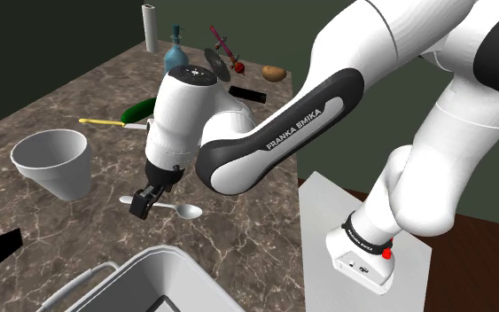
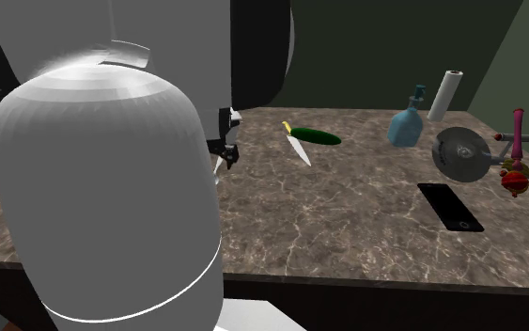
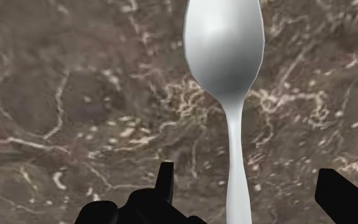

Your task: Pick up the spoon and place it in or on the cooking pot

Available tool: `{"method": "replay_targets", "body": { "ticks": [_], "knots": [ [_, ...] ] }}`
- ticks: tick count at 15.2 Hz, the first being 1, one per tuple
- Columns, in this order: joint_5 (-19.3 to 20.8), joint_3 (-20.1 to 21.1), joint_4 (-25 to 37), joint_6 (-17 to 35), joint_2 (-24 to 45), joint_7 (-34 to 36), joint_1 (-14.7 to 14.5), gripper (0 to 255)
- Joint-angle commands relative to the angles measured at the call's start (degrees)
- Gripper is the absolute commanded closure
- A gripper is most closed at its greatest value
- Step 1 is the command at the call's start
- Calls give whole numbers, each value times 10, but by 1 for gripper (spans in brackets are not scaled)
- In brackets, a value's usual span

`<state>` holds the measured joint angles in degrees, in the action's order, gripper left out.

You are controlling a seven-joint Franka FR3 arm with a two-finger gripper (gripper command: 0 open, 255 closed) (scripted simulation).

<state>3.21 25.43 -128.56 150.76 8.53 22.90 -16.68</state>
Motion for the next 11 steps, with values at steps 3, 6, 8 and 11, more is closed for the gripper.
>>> {"method": "replay_targets", "body": {
  "ticks": [3, 6, 8, 11],
  "knots": [
    [0, 0, 0, 0, 0, 0, 0, 255],
    [0, 0, 0, 0, 0, 0, 0, 255],
    [0, 0, 0, 0, 0, 0, 0, 255],
    [-5, 1, 2, -7, -6, -3, 1, 255]
  ]
}}
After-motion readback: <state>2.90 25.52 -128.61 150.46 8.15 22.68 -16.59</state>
